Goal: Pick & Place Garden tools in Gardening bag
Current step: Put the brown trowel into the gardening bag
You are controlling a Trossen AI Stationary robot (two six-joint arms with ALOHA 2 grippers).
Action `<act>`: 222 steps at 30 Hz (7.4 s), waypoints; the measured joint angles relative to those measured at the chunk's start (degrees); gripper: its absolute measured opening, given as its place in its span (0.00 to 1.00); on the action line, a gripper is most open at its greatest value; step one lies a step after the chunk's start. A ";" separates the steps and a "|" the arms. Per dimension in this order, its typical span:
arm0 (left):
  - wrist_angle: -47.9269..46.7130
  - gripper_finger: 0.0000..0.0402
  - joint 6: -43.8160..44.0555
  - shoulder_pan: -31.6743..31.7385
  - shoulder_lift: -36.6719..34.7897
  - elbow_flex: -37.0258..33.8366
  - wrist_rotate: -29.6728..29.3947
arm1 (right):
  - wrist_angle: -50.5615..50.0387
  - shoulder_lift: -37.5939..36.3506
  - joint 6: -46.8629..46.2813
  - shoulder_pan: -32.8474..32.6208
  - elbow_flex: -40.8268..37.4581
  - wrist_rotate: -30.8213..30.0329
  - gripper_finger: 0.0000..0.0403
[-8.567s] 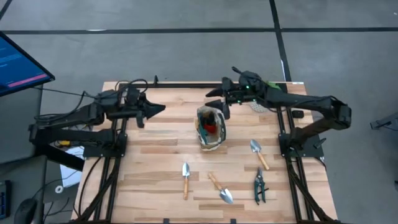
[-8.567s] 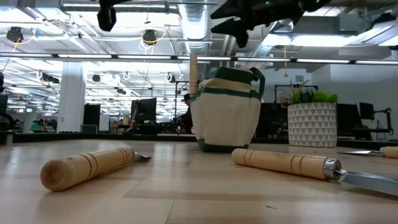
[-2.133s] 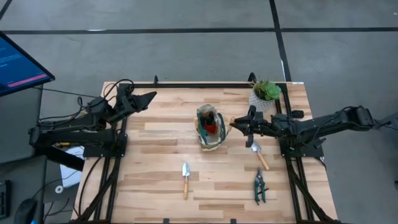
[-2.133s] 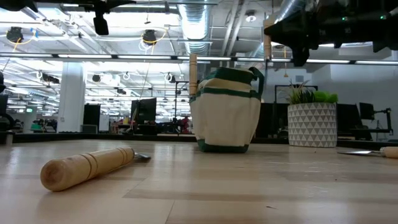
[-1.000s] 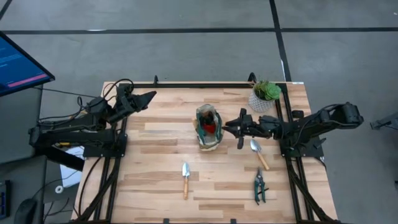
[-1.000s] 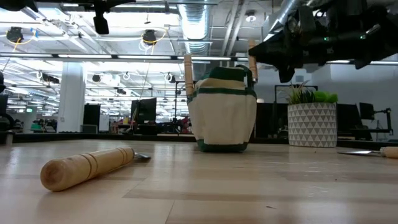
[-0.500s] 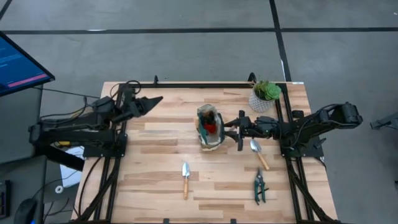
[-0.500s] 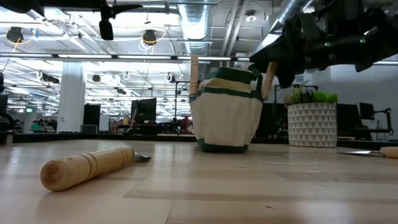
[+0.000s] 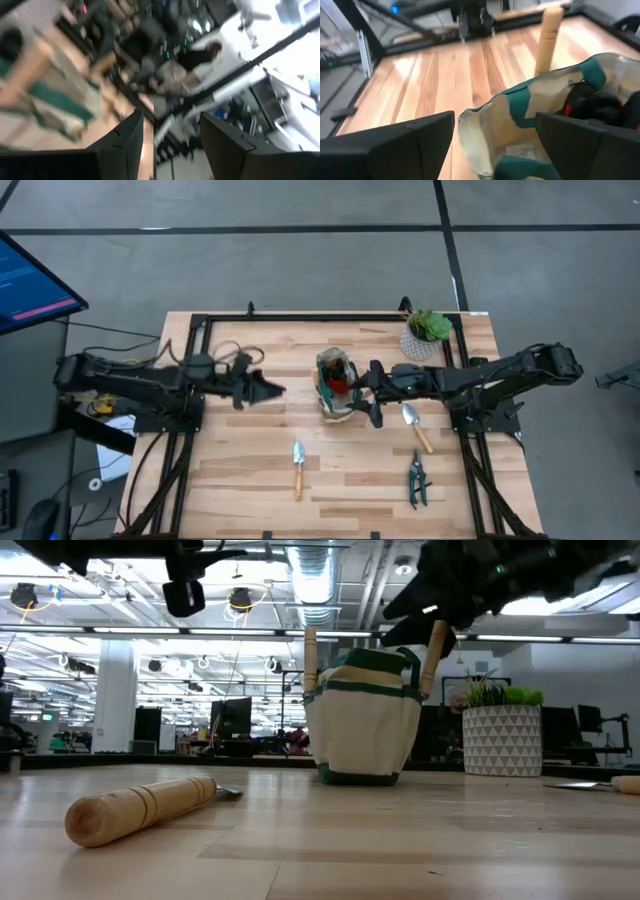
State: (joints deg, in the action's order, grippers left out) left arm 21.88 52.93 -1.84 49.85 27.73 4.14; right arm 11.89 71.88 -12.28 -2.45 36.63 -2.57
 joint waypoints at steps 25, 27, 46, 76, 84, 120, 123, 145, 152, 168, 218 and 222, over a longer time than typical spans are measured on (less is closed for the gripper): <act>-16.23 0.31 40.96 -29.76 23.81 11.48 -9.03 | -51.97 -6.54 -7.05 -7.88 21.13 -1.49 0.67; -24.79 0.29 45.71 -30.81 24.01 15.24 -8.74 | -54.48 -8.87 -8.82 -8.60 21.20 -3.40 0.67; -41.56 0.09 55.60 -25.52 39.83 25.88 -20.75 | -63.61 -16.88 -15.87 -15.78 21.18 -9.85 0.67; -35.69 0.55 46.53 -24.96 41.94 25.88 -11.49 | -65.59 -16.79 -17.57 -16.73 21.17 -9.62 0.67; -35.44 0.60 51.34 -24.09 45.63 25.86 -10.92 | -65.54 -16.79 -17.80 -16.50 21.18 -9.74 0.67; -36.72 0.47 54.29 -21.45 58.00 34.38 -2.60 | -67.62 -16.76 -18.70 -18.22 21.13 -9.46 0.67; -36.51 0.43 54.35 -21.08 58.52 34.42 -3.44 | -67.62 -16.76 -18.72 -18.20 21.13 -9.46 0.67; -51.10 0.21 47.62 -20.17 58.76 35.43 1.33 | -67.18 -16.76 -17.32 -17.62 21.13 -9.42 0.67; -61.89 0.15 43.23 -18.58 55.61 34.93 -0.33 | -67.14 -16.76 -17.32 -17.61 21.13 -9.46 0.67; -69.03 0.06 39.88 -18.11 50.54 33.33 -4.82 | -66.53 -16.78 -17.73 -17.65 21.13 -9.51 0.67; 35.12 0.02 -42.39 -3.88 40.09 2.69 -23.19 | -52.46 -16.24 -23.81 -17.65 21.13 -15.54 0.67; 36.89 0.02 -43.74 -3.04 40.76 2.69 -22.61 | -51.20 -15.93 -23.83 -17.65 21.13 -15.54 0.67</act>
State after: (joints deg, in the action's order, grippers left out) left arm 58.77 9.18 -4.87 90.62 30.41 -18.47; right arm -39.31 55.94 -36.11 -20.10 57.76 -18.11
